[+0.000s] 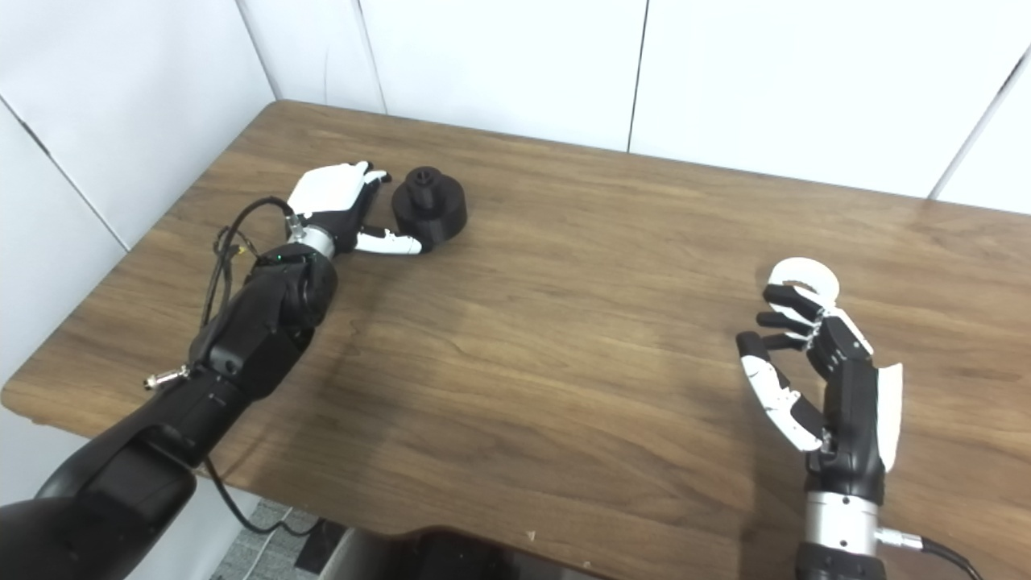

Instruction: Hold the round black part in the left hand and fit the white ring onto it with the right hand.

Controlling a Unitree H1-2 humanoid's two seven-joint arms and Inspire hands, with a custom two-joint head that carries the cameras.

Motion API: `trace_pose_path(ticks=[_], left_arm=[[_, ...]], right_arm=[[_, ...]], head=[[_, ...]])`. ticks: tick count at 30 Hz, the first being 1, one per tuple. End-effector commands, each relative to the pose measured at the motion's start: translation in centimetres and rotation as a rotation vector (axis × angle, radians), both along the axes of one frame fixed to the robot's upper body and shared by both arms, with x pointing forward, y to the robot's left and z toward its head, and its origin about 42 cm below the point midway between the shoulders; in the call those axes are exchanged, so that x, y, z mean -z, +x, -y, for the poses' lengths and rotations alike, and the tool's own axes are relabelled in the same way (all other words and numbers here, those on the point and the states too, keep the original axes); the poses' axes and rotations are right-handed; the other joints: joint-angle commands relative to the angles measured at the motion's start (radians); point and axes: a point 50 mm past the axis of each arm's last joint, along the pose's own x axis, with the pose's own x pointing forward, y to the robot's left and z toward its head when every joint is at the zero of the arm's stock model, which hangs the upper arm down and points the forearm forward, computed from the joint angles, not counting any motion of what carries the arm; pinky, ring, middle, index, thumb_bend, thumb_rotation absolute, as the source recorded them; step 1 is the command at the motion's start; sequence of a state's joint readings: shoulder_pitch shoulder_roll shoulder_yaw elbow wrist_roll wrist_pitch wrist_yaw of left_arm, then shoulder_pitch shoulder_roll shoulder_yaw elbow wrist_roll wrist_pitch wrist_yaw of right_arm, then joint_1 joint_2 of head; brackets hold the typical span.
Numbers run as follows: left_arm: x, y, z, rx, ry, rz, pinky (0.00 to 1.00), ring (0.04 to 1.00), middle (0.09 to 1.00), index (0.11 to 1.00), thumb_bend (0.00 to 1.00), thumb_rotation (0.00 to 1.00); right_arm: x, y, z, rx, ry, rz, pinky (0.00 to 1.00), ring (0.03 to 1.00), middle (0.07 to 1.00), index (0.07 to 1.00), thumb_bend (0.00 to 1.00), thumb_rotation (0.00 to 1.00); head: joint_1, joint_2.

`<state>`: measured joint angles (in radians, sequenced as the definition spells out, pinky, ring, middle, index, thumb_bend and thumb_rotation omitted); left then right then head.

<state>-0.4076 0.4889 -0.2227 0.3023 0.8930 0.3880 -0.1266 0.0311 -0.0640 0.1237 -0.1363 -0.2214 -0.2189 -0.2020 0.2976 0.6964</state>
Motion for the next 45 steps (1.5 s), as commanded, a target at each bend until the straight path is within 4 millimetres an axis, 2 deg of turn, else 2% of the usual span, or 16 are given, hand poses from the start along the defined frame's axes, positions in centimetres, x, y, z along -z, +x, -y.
trace_pose_path(ticks=[1,8,15,20,34,36,41,45], left_arm=[[-2.2,1.2,-0.5,0.000,0.012,0.073,1.00,1.000,1.000,0.898,1.00,0.68],[-1.7,1.3,0.3,0.011,-0.046,0.096,1.00,1.000,1.000,0.887,1.00,0.65],[-1.4,1.4,0.8,0.019,-0.055,0.089,1.00,1.000,1.000,0.898,1.00,0.67],[-1.3,1.2,1.2,0.025,-0.088,0.094,1.00,1.000,1.000,0.897,1.00,0.63],[-1.0,1.2,1.9,0.044,-0.096,0.108,1.00,1.000,1.000,0.888,1.00,0.65],[-1.0,1.2,2.0,0.048,-0.128,0.121,1.00,1.000,1.000,0.859,1.00,0.59],[-1.0,1.3,2.2,0.059,-0.166,0.151,1.00,1.000,1.000,0.785,1.00,0.43],[-0.9,1.4,2.3,0.064,-0.175,0.171,1.00,1.000,1.000,0.726,0.97,0.36]], right_arm=[[1.7,-1.2,0.1,0.014,0.007,-0.048,0.52,0.631,0.704,0.677,0.56,0.40],[1.6,-1.3,0.1,0.016,0.002,-0.043,0.52,0.634,0.708,0.674,0.55,0.38],[1.6,-1.3,0.1,0.021,-0.002,-0.044,0.52,0.632,0.706,0.676,0.55,0.39],[1.5,-1.3,0.1,0.018,-0.005,-0.040,0.52,0.632,0.706,0.675,0.54,0.38],[1.3,-1.5,0.0,0.018,-0.002,-0.038,0.52,0.629,0.705,0.671,0.54,0.38],[1.3,-1.5,0.1,0.018,-0.001,-0.036,0.51,0.627,0.703,0.667,0.54,0.36],[1.4,-1.5,0.2,0.016,-0.003,-0.032,0.52,0.630,0.706,0.668,0.54,0.37],[1.3,-1.4,0.1,0.020,0.000,-0.033,0.51,0.628,0.704,0.664,0.54,0.36]], head=[[0.000,0.002],[-0.004,0.005],[-0.004,0.009],[-0.007,0.011],[-0.016,0.018],[-0.016,0.019],[-0.015,0.021],[-0.013,0.023]])
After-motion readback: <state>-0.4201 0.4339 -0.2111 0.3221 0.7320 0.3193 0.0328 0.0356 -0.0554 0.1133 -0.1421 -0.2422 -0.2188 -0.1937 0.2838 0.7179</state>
